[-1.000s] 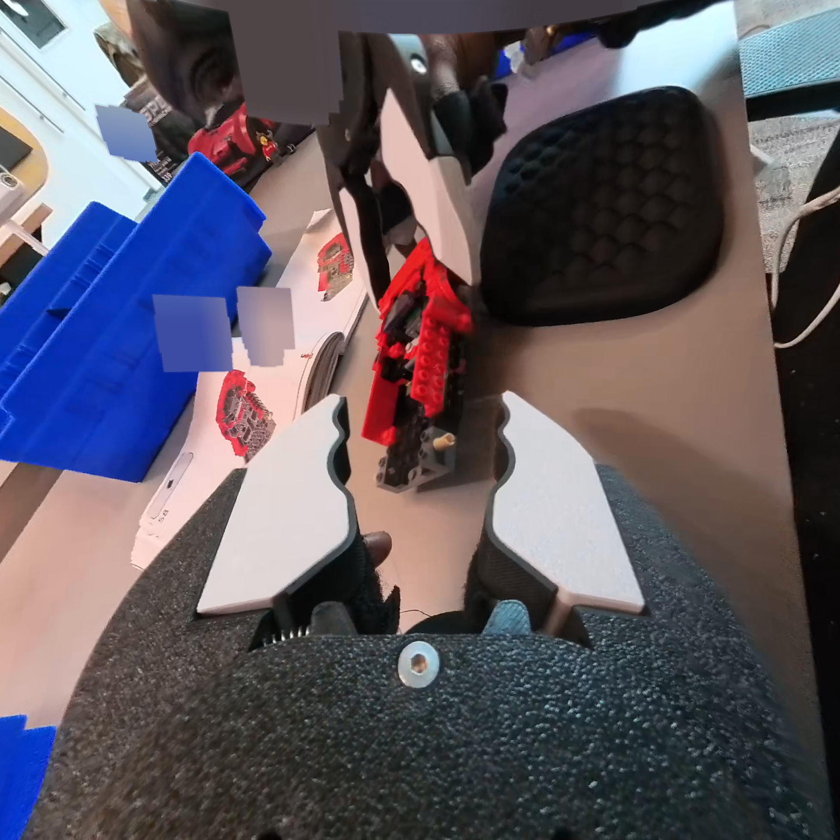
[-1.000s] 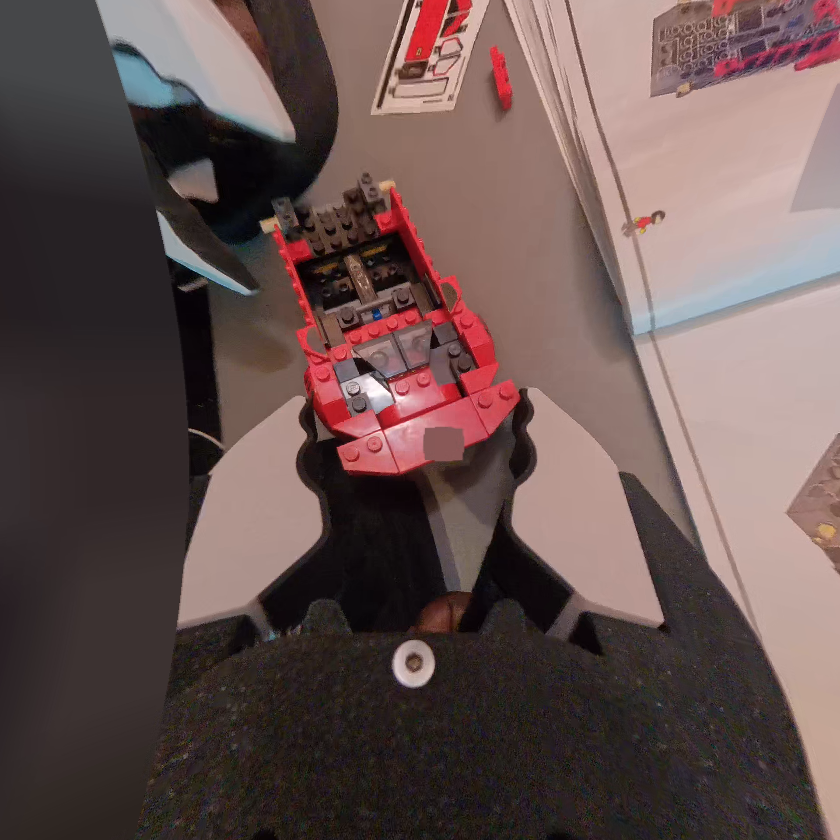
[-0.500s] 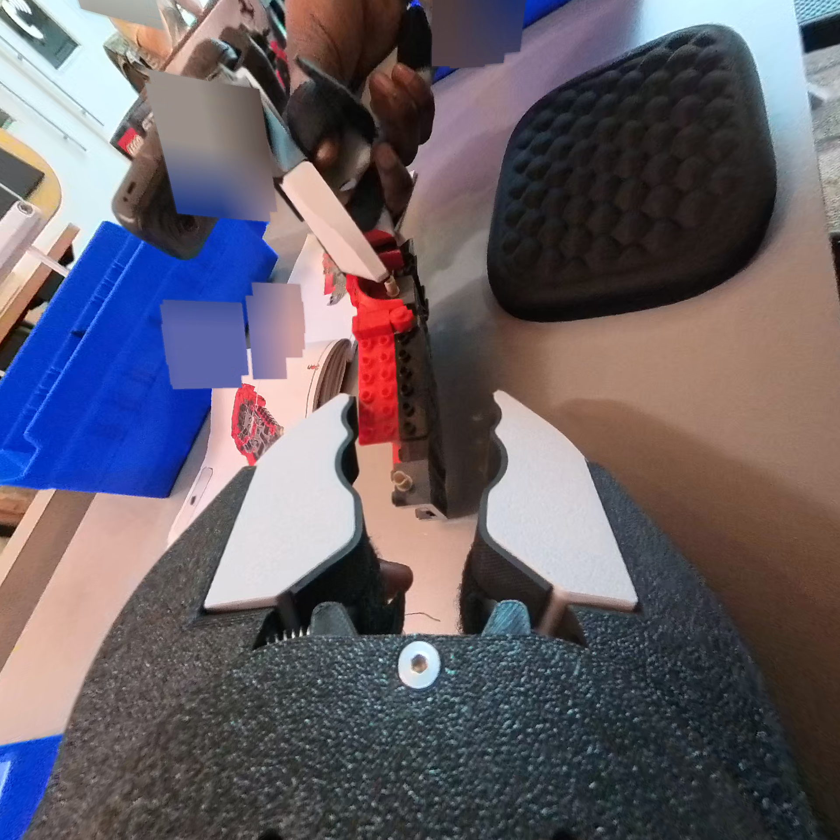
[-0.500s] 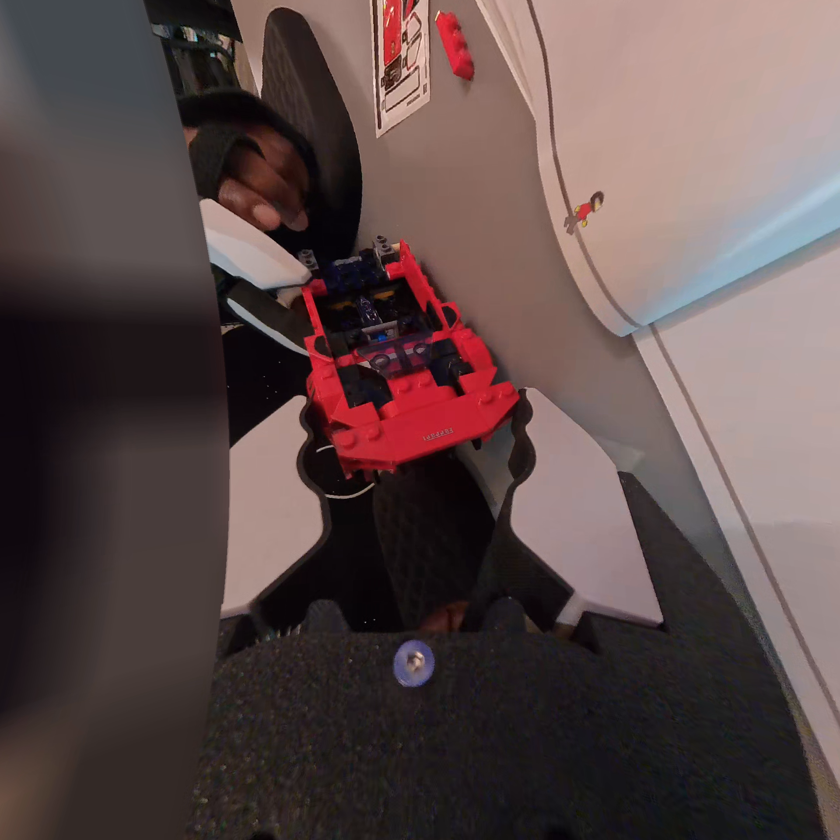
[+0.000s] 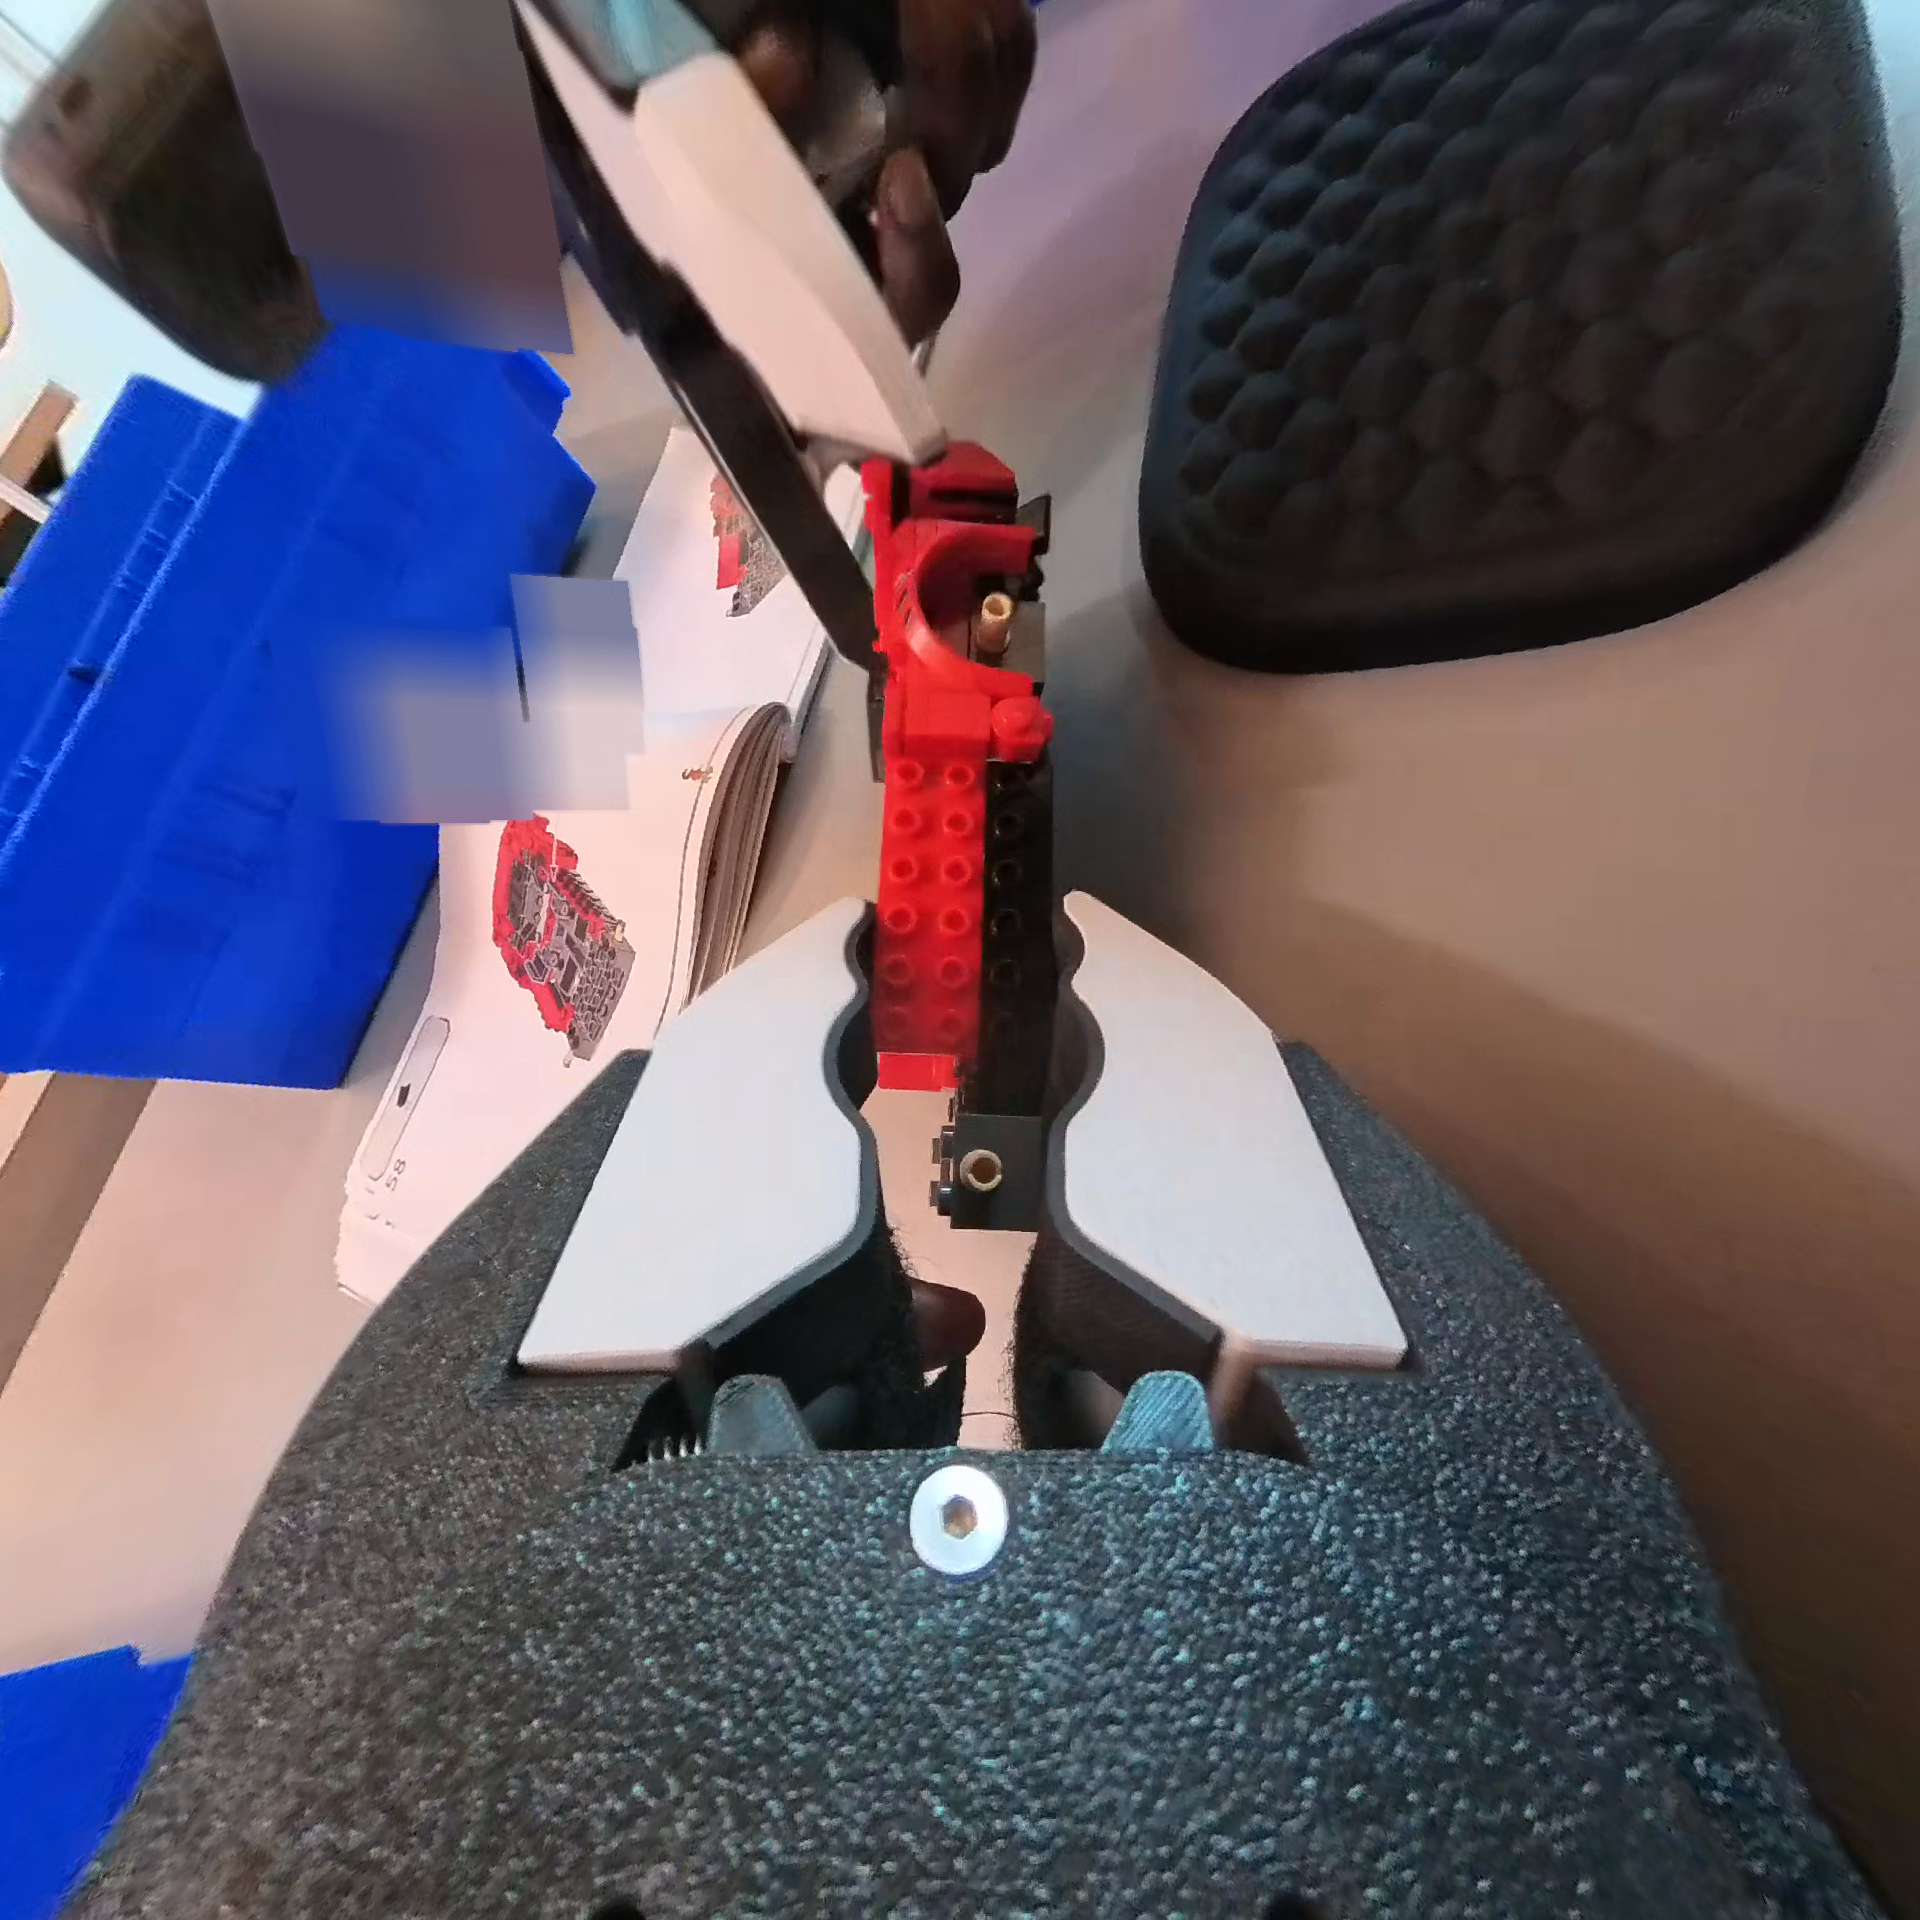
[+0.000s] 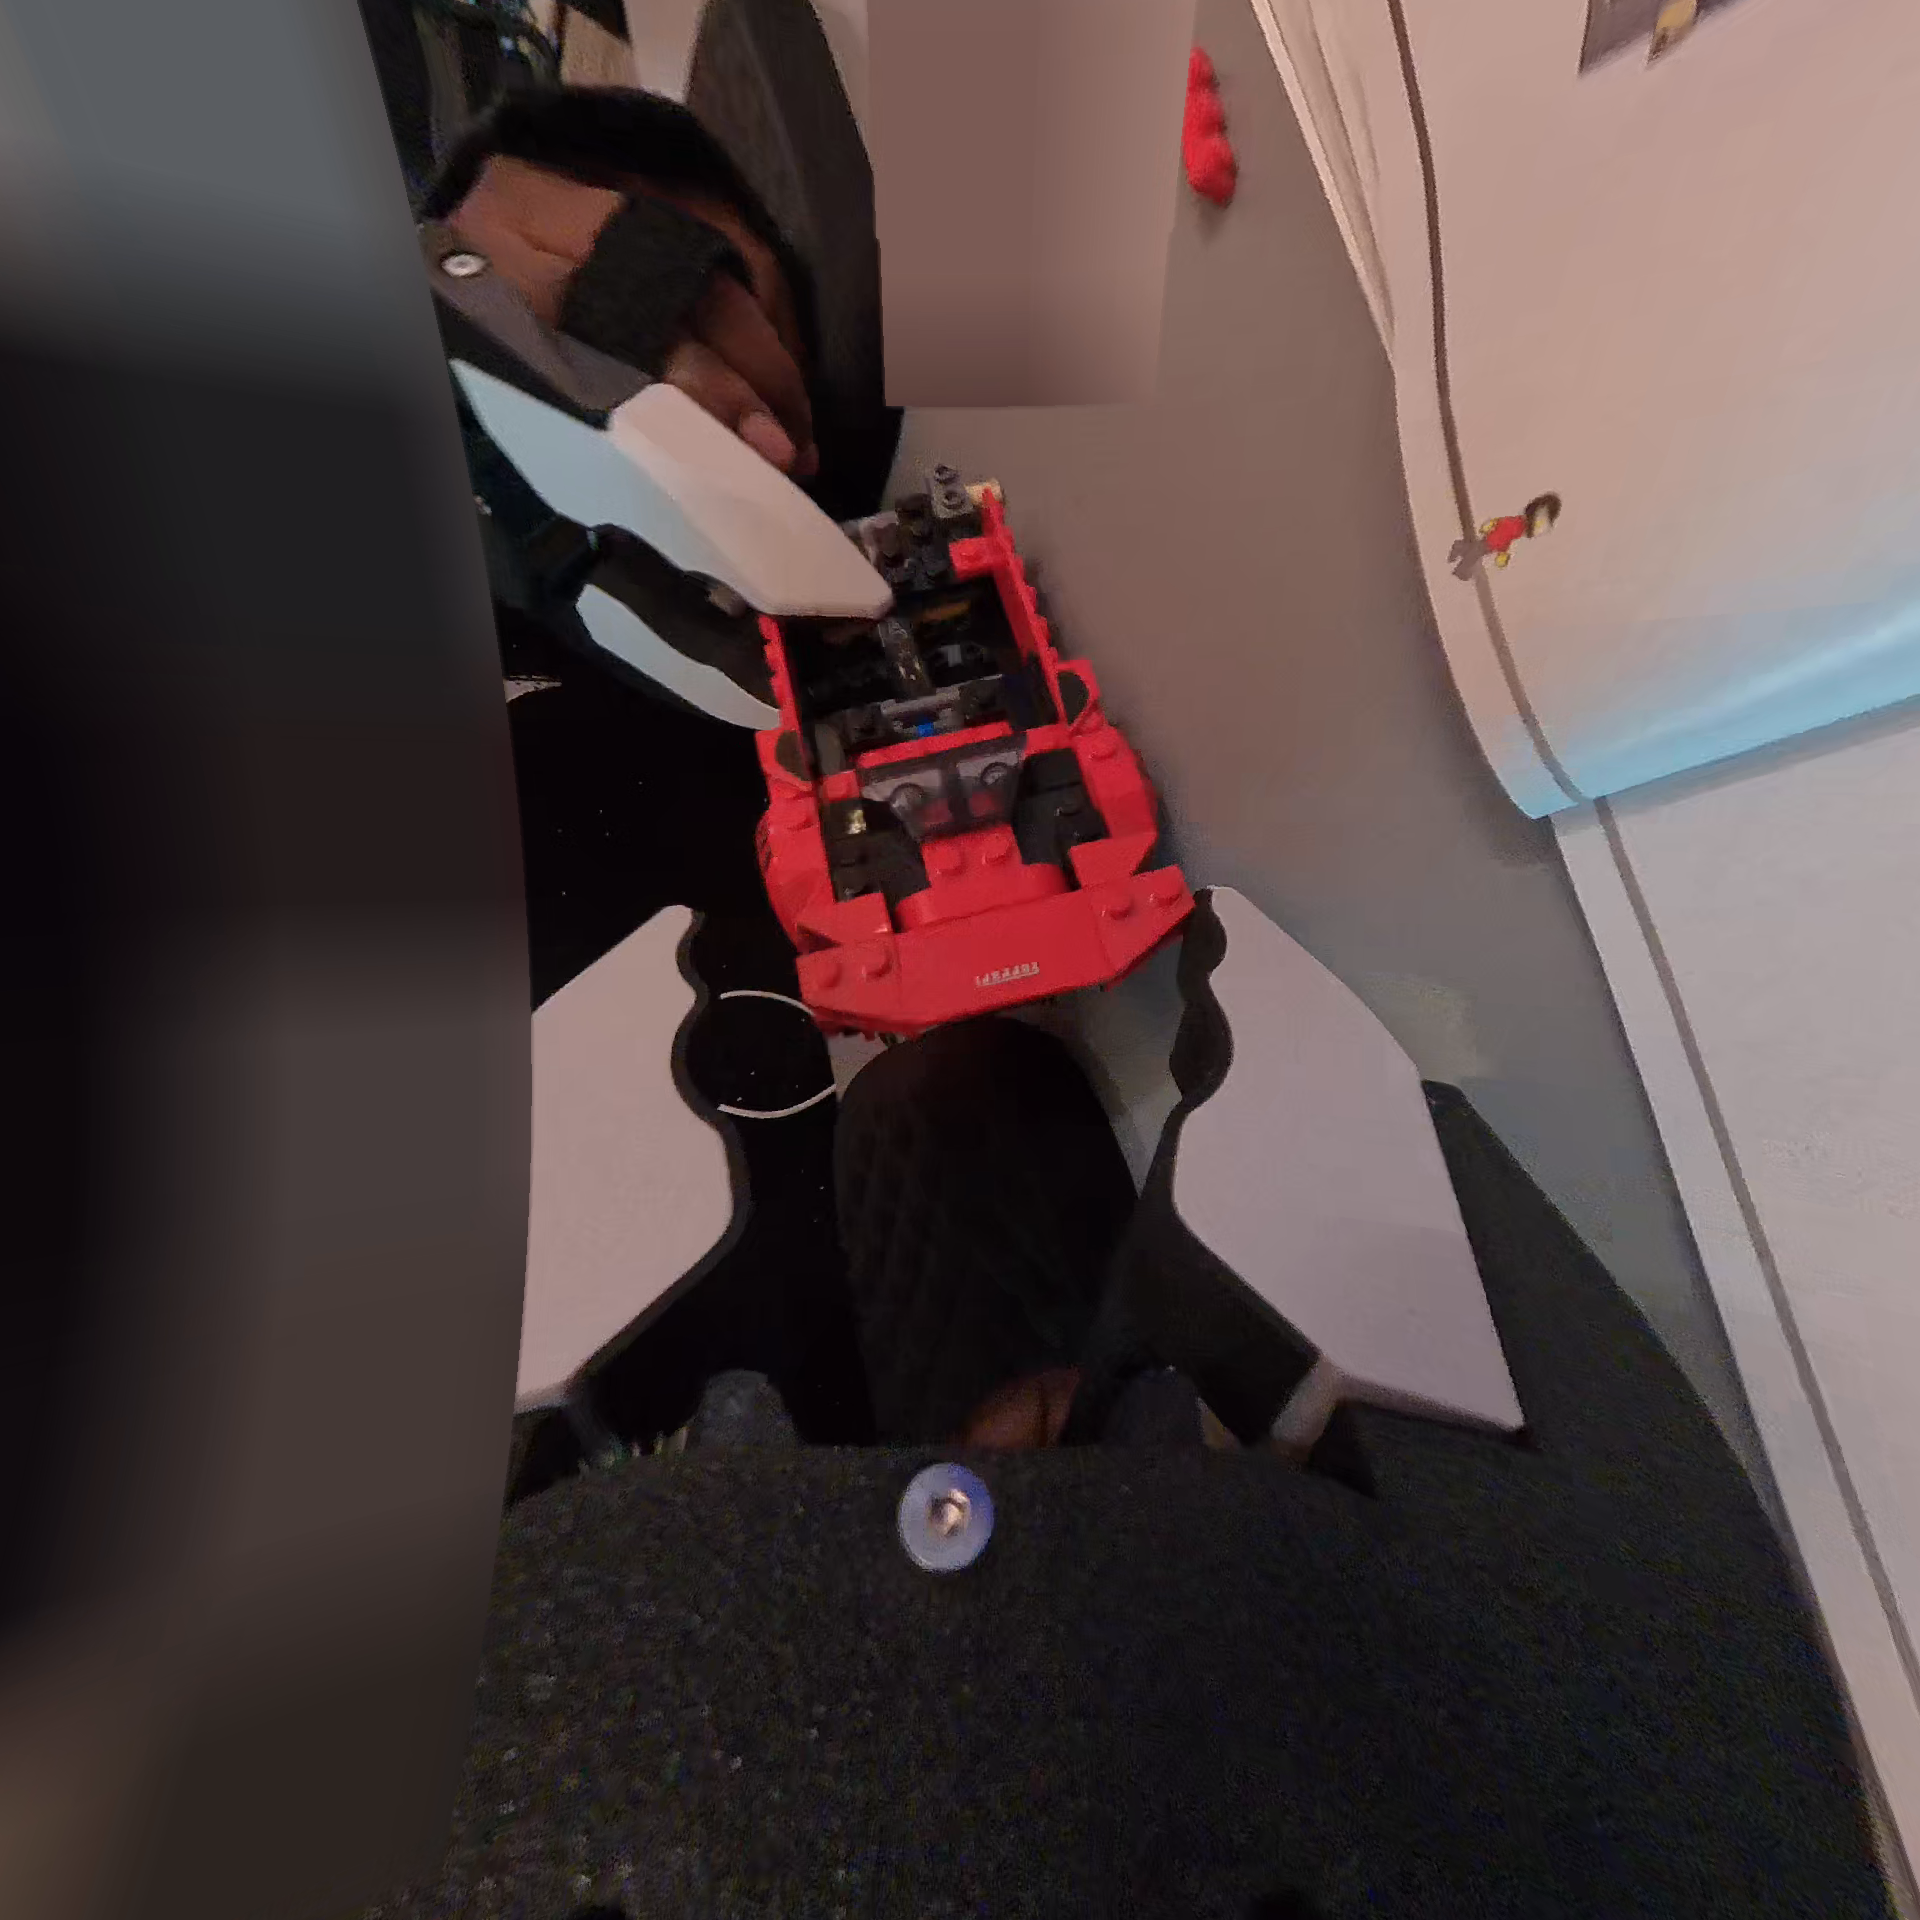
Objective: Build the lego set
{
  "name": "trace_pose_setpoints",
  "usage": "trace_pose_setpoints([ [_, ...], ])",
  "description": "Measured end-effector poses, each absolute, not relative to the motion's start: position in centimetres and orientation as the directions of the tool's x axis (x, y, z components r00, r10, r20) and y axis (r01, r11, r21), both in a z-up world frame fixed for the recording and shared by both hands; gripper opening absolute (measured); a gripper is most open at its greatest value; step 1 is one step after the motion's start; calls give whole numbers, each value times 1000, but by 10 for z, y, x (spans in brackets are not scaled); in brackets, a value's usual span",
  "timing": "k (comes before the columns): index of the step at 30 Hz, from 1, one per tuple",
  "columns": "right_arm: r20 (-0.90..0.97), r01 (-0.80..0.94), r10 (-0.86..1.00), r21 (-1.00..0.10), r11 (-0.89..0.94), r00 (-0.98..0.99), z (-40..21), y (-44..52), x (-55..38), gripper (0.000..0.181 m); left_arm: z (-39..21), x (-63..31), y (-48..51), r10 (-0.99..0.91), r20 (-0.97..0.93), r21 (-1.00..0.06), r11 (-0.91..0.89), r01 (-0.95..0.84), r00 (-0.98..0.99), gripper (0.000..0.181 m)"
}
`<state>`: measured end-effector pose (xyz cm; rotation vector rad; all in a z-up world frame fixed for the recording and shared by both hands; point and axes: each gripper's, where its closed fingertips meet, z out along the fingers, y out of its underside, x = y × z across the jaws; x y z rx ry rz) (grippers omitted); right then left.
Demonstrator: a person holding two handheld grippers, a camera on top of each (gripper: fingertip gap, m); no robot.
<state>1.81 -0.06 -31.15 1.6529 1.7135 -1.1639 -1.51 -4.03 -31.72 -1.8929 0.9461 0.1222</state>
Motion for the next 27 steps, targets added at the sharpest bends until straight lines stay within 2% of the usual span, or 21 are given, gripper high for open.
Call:
trace_pose_setpoints([
  [2, -787, 940, 580, -325, -101, -210, -305, 4, 22, 87, -317, -14, -41, -574, -433, -734, -224, -641, 695, 30],
  [6, -636, 769, 699, -609, -196, -326, -274, 28, 25, 77, -315, -15, -40, -576, -409, -749, -231, -621, 708, 30],
  [8, -431, 622, 858, -762, -181, -279, -267, 56, 28, 71, -314, -15, -40, -580, -398, -753, -237, -614, 711, 29],
  [11, -22, 377, 999, -926, -1, -50, -253, 100, 41, 54, -314, -15, -39, -584, -375, -760, -251, -600, 720, 29],
  [13, 116, 269, 982, -960, 73, 149, -245, 120, 57, 36, -314, -15, -39, -586, -358, -764, -264, -589, 727, 29],
  [16, 101, 210, 949, -977, 38, 299, -256, 133, 75, 2, -313, -16, -38, -588, -331, -770, -283, -571, 738, 29],
  [18, 54, 176, 958, -984, 4, 283, -265, 130, 77, 0, -313, -16, -37, -588, -317, -772, -296, -563, 744, 29],
  [27, 4, 338, 977, -939, -69, 212, -303, 127, 72, 5, -312, -17, -32, -572, -291, -773, -332, -541, 767, 29],
])
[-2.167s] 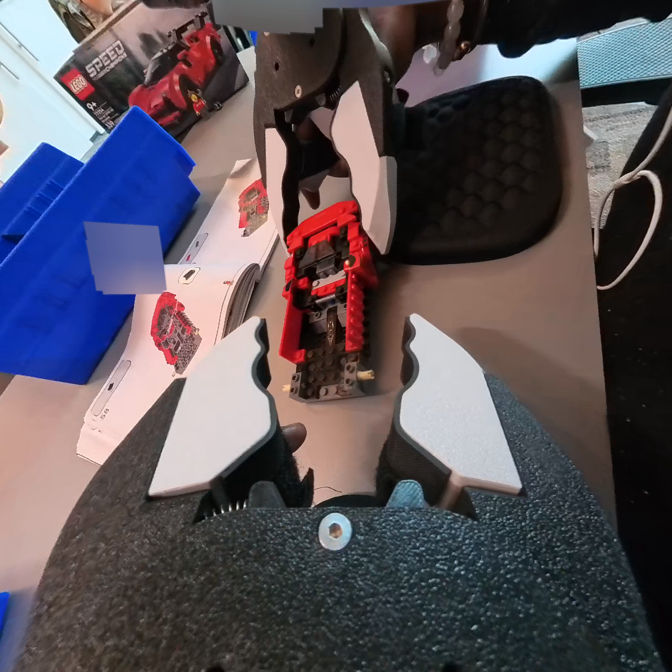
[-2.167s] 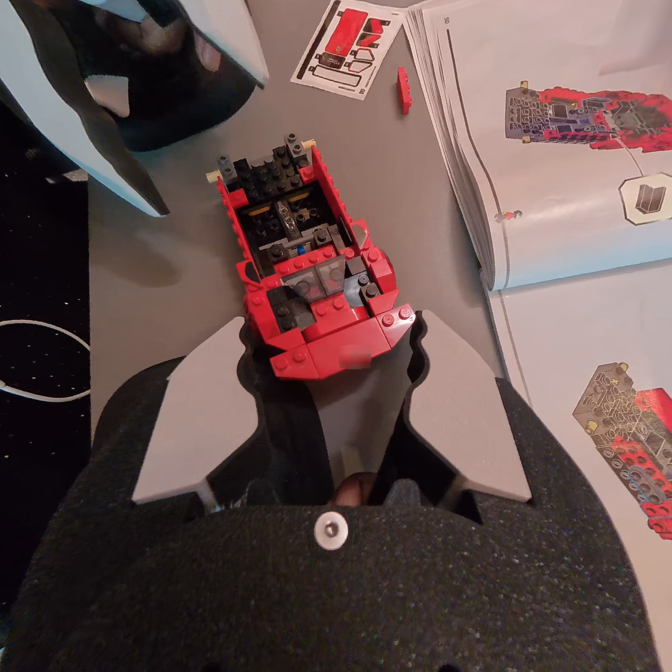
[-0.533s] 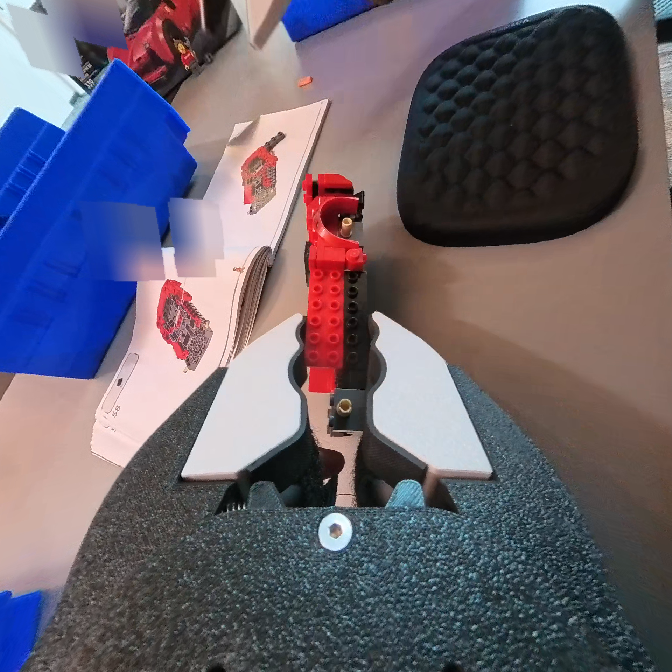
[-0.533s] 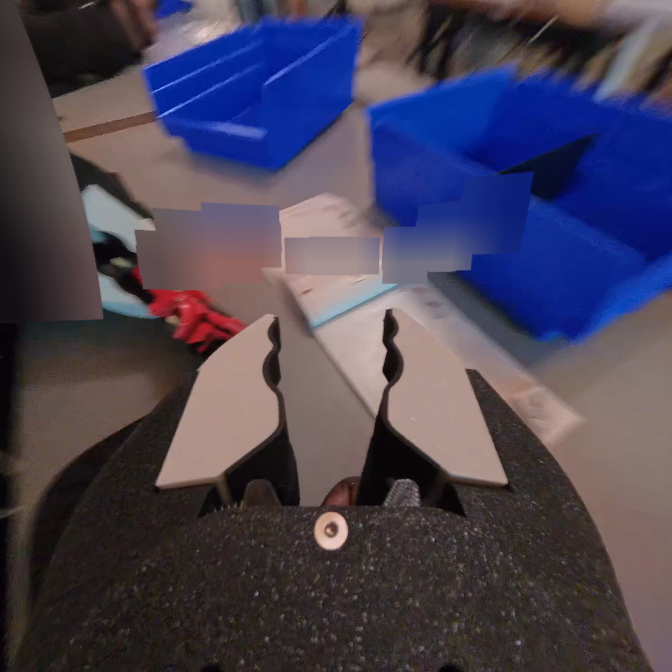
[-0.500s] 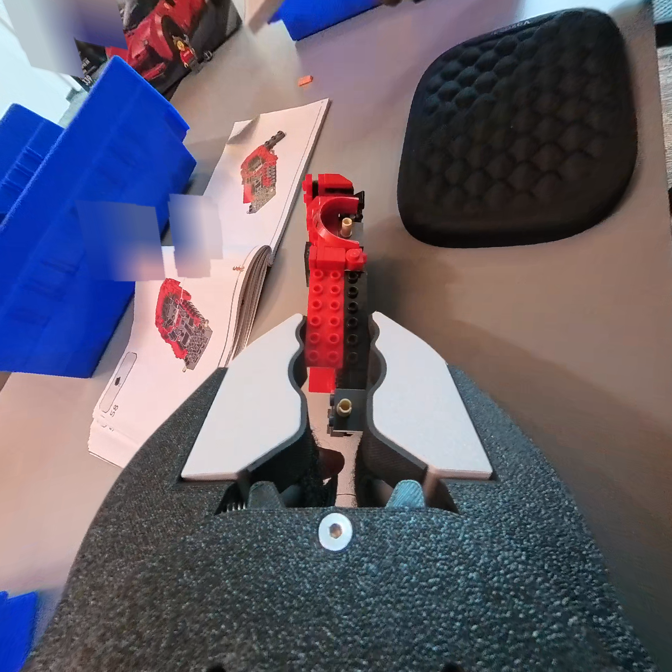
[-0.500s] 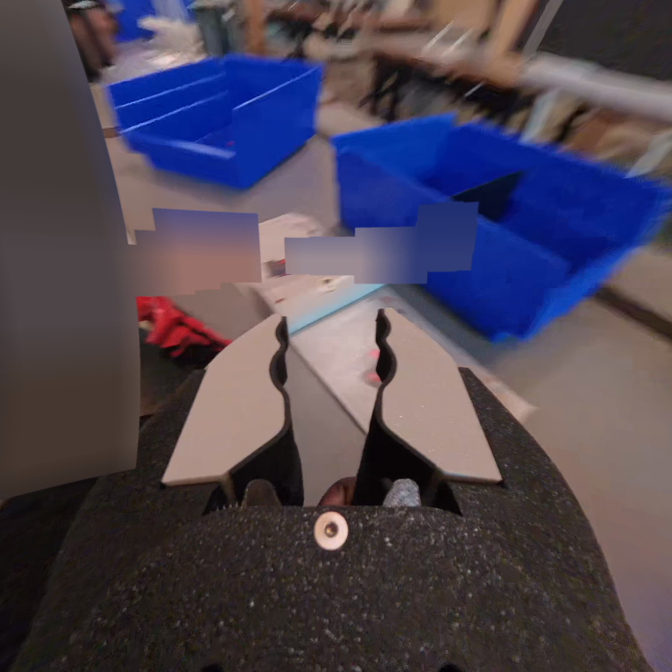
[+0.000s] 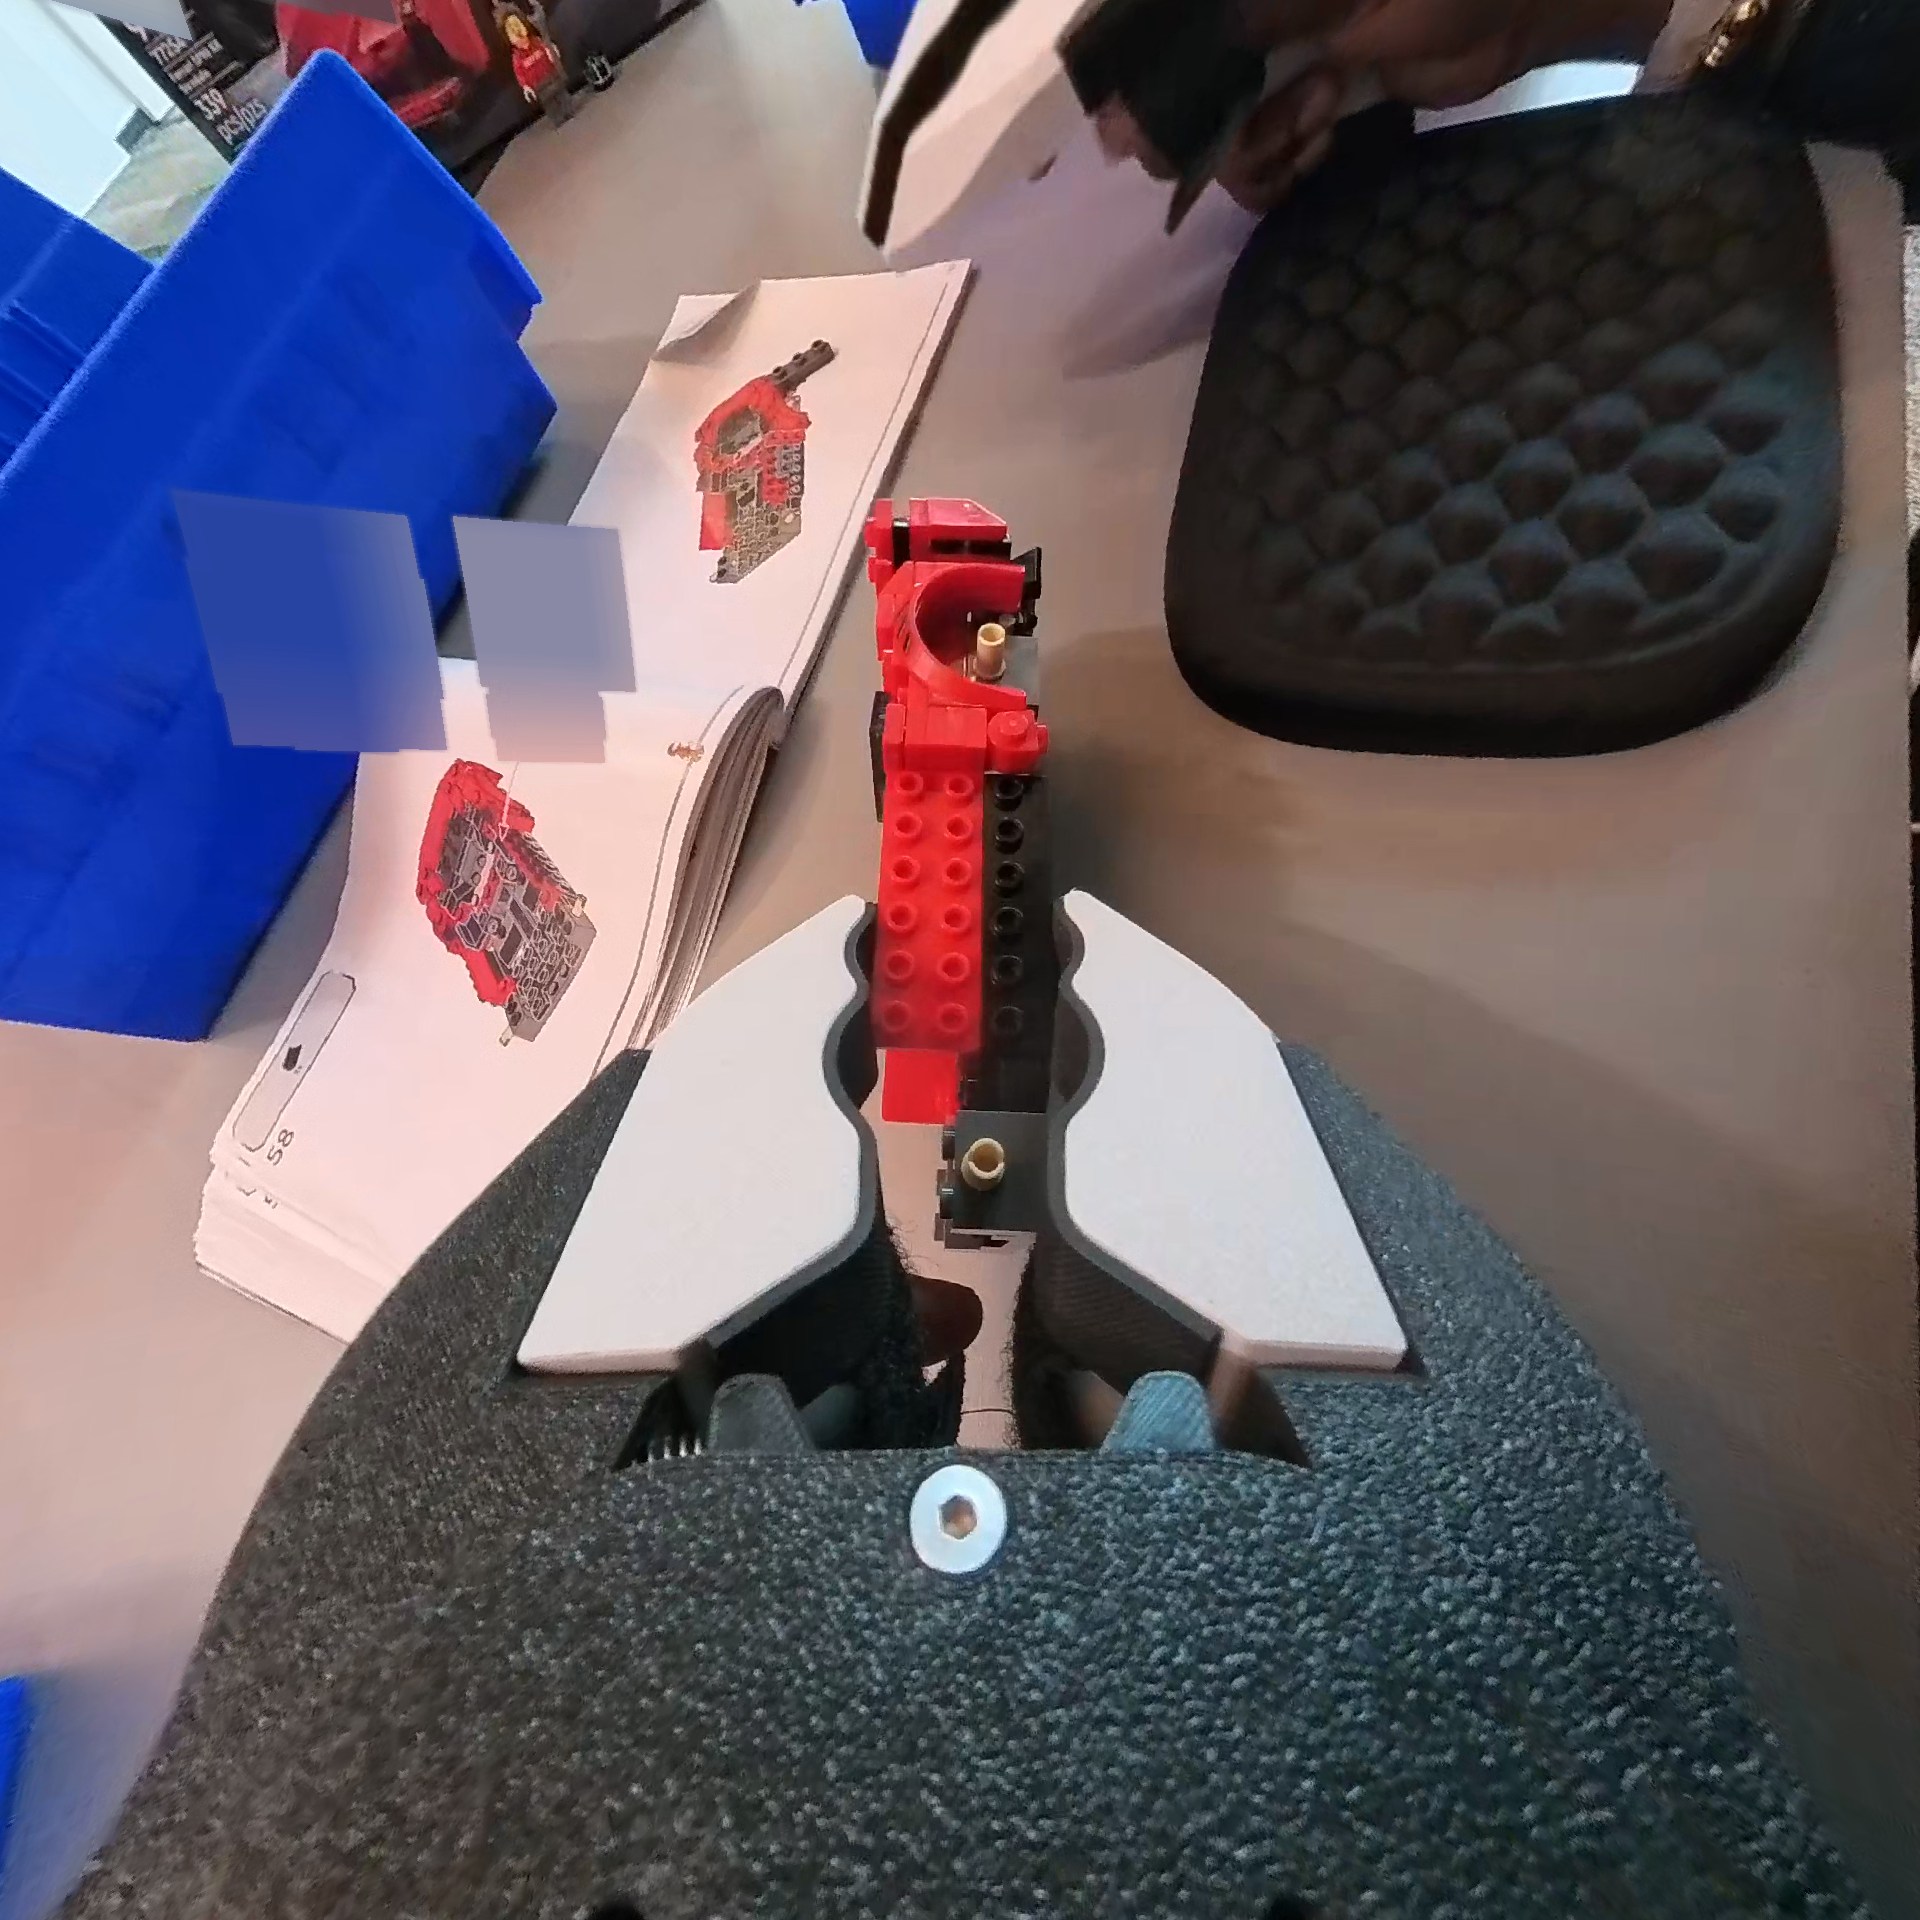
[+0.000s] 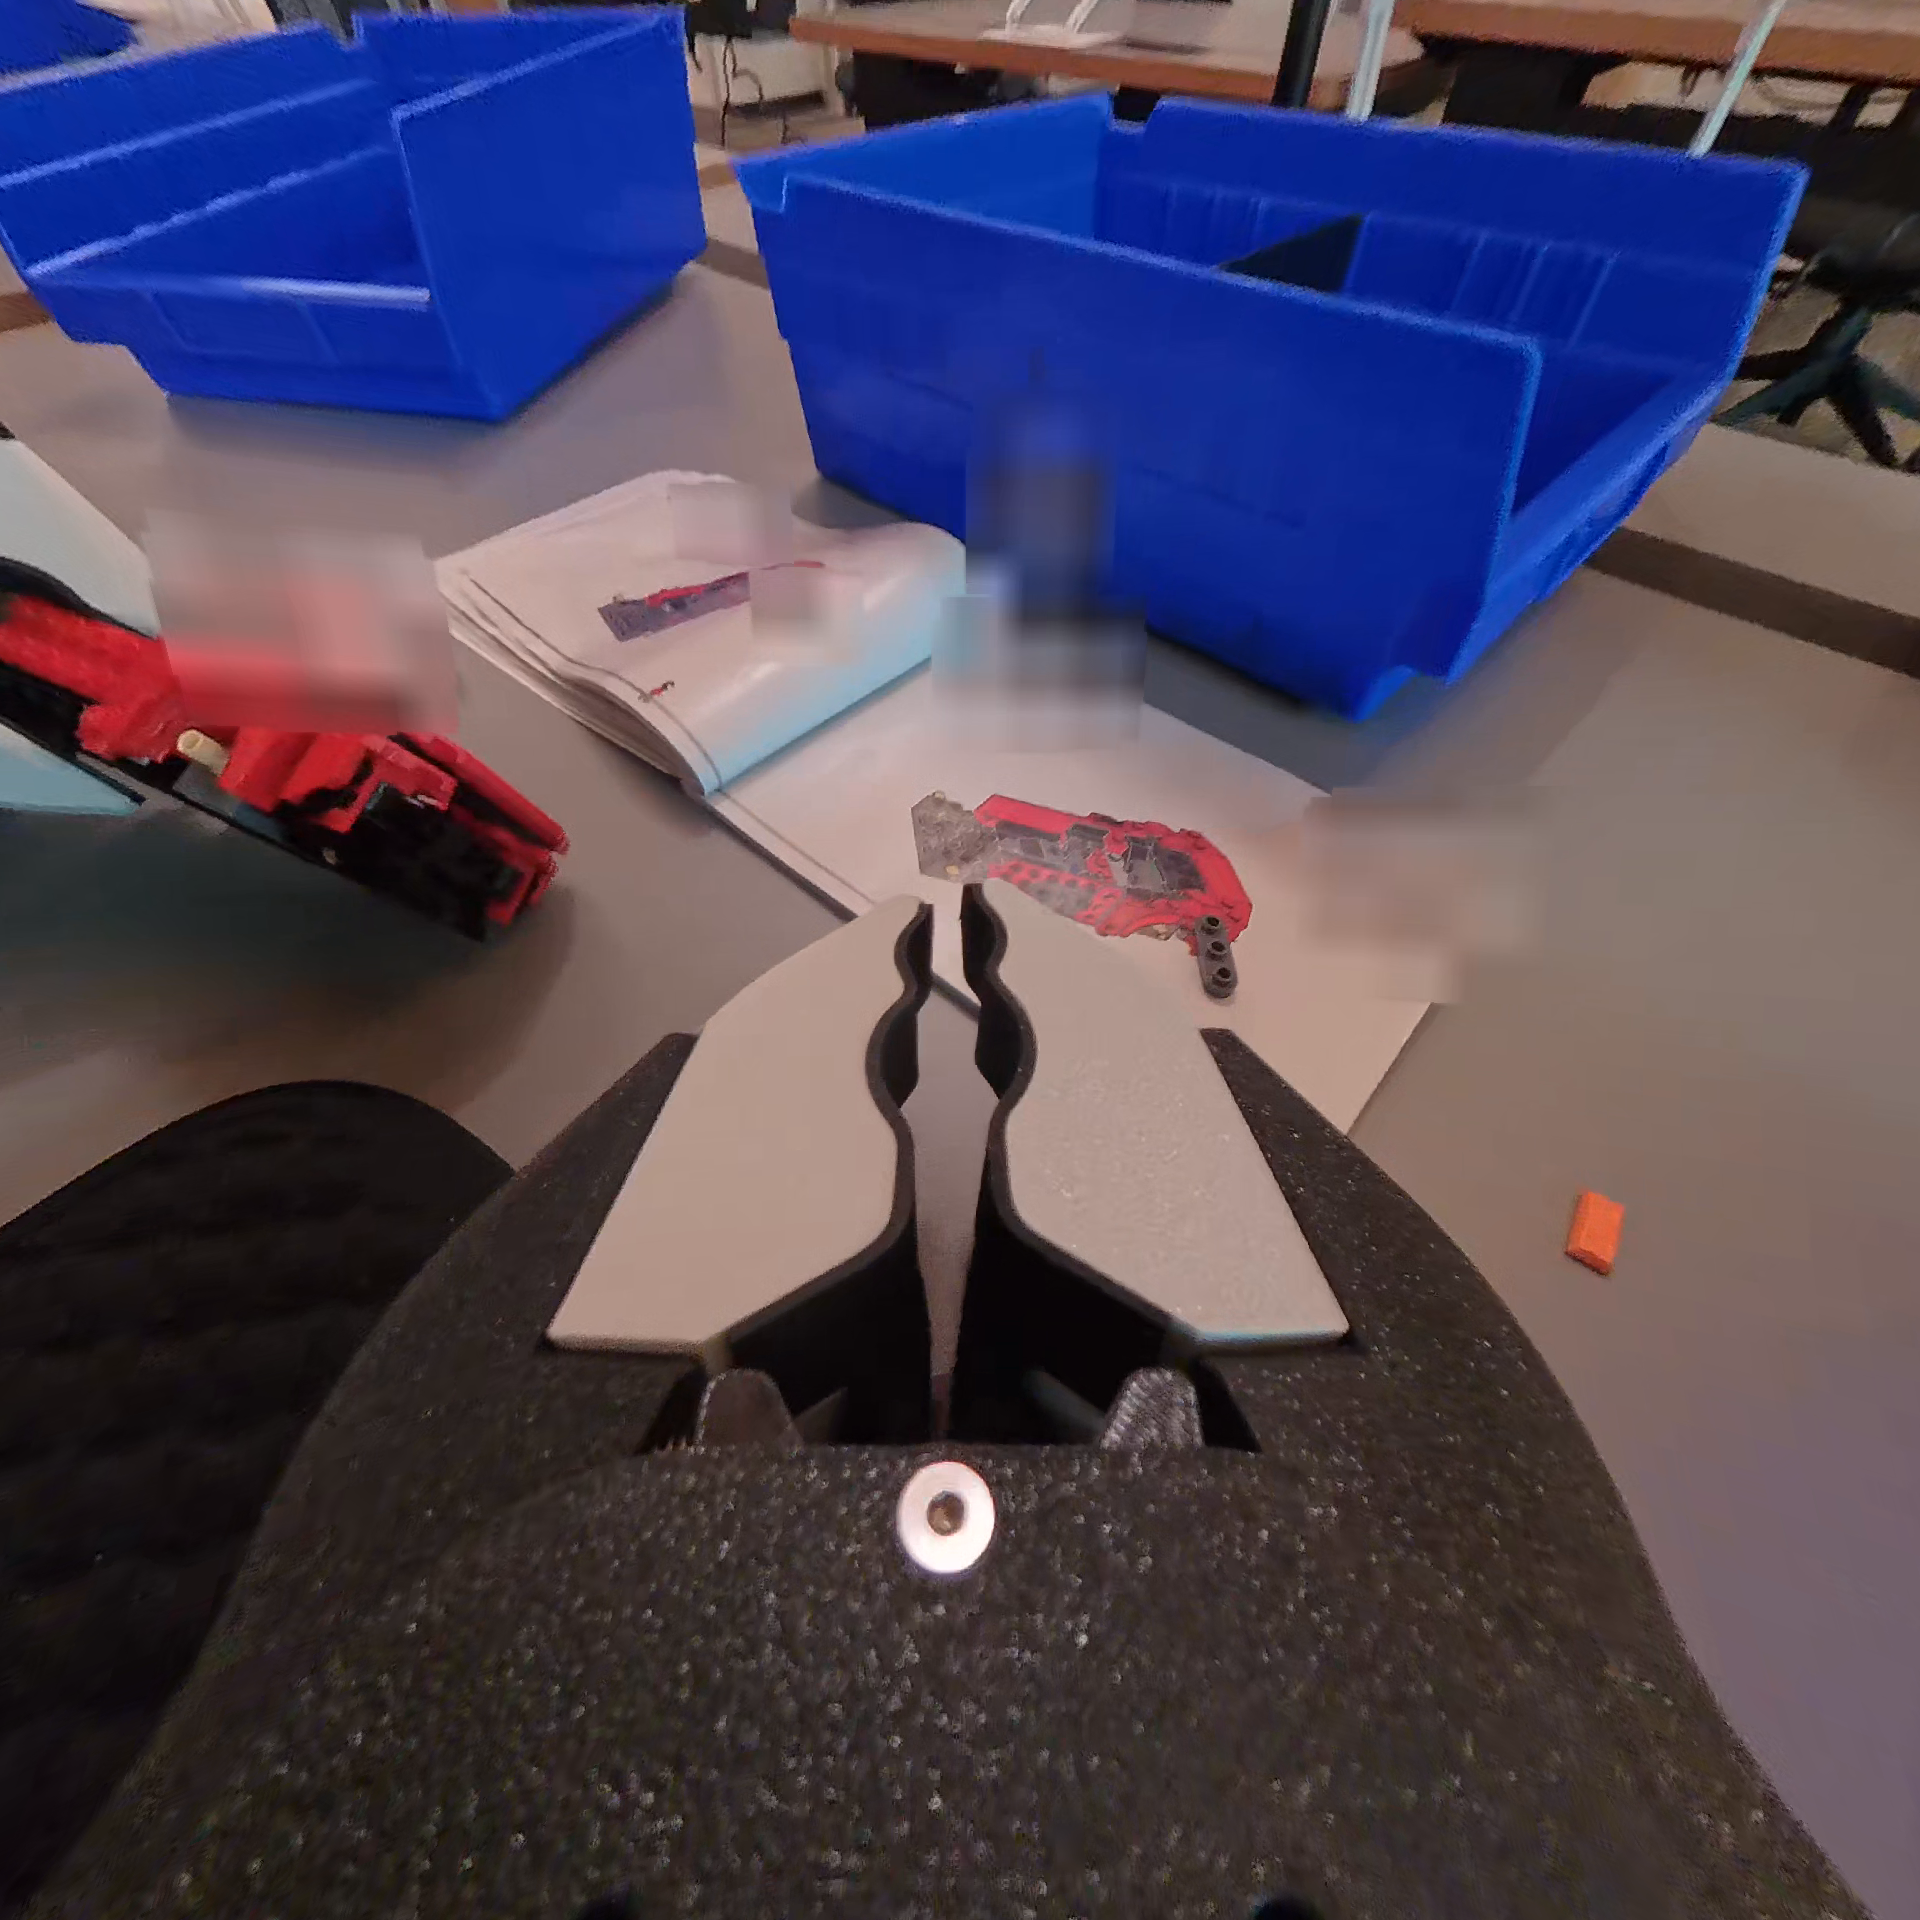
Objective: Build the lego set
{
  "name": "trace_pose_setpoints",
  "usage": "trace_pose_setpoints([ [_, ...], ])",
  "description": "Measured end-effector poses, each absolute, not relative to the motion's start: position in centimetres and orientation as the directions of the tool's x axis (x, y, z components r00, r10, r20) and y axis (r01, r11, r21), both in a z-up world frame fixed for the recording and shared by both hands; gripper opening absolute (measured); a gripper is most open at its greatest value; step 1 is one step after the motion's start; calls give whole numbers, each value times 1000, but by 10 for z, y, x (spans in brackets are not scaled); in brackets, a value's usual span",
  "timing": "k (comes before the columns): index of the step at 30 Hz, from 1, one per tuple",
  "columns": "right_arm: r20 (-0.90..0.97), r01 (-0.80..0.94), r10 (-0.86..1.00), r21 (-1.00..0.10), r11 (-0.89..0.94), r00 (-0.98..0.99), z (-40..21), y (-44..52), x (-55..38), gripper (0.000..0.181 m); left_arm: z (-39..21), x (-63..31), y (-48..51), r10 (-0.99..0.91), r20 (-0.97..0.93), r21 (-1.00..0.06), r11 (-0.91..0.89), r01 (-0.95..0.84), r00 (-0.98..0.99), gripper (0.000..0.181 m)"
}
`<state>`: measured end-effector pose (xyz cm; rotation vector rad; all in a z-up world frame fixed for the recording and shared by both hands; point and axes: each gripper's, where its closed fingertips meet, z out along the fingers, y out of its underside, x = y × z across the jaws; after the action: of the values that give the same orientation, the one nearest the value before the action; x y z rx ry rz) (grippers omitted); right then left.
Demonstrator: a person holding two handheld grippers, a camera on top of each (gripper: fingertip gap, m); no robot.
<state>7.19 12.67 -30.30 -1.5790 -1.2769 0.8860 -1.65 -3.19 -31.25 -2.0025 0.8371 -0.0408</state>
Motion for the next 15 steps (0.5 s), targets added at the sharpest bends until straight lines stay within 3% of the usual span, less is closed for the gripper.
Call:
trace_pose_setpoints([
  [15, 23, 486, 982, -871, -72, 187, -325, 124, 67, 11, -311, -16, -26, -549, -233, -791, -372, -485, 803, 30],
])
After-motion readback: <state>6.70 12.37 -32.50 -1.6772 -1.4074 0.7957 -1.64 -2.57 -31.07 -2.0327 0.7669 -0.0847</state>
